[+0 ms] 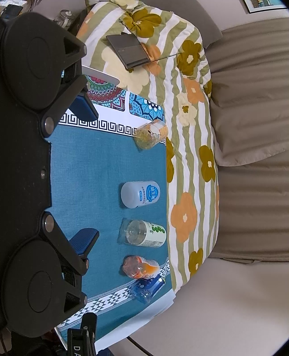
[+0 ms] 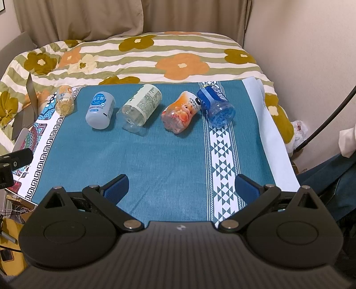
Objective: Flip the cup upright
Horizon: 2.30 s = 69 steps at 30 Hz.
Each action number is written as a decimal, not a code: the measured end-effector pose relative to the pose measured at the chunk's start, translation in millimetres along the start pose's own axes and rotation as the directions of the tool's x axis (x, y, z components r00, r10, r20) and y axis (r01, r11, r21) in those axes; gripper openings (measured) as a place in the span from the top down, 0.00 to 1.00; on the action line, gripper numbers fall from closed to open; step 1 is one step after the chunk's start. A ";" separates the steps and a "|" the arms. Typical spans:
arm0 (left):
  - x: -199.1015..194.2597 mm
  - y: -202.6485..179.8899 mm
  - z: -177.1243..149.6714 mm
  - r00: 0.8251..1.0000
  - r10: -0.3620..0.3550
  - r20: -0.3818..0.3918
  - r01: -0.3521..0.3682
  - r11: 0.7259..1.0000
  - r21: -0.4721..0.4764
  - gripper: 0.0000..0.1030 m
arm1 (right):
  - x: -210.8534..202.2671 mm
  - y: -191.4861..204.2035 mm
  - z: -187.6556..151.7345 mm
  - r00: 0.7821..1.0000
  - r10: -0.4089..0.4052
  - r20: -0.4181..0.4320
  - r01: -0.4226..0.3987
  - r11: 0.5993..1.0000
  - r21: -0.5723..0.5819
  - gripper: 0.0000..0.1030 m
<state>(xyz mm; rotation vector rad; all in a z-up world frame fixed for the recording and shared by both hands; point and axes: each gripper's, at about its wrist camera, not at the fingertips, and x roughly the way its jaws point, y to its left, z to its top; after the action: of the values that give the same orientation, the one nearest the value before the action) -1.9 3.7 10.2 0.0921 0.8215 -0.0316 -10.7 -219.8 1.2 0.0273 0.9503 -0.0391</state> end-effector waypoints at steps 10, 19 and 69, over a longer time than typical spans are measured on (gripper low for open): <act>-0.1 0.0 0.2 1.000 0.000 0.000 0.000 1.000 -0.001 0.00 | 1.9 -1.3 0.1 1.000 0.000 -0.003 0.000 1.000 0.000 0.00; -0.4 0.4 0.1 1.000 0.001 0.000 -0.001 1.000 0.000 0.00 | 2.3 -1.7 1.5 1.000 0.001 -0.003 -0.001 1.000 0.001 0.00; 213.4 -4.0 117.7 0.922 -0.190 -0.337 0.187 0.981 -0.043 0.09 | 107.7 -17.0 65.1 0.973 -0.040 -0.228 0.067 0.991 0.114 0.00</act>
<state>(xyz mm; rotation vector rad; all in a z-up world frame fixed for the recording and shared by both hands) 229.1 -9.7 -66.6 0.0080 1.1757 -0.1986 103.9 -241.7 -48.7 0.1205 1.1745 -0.1461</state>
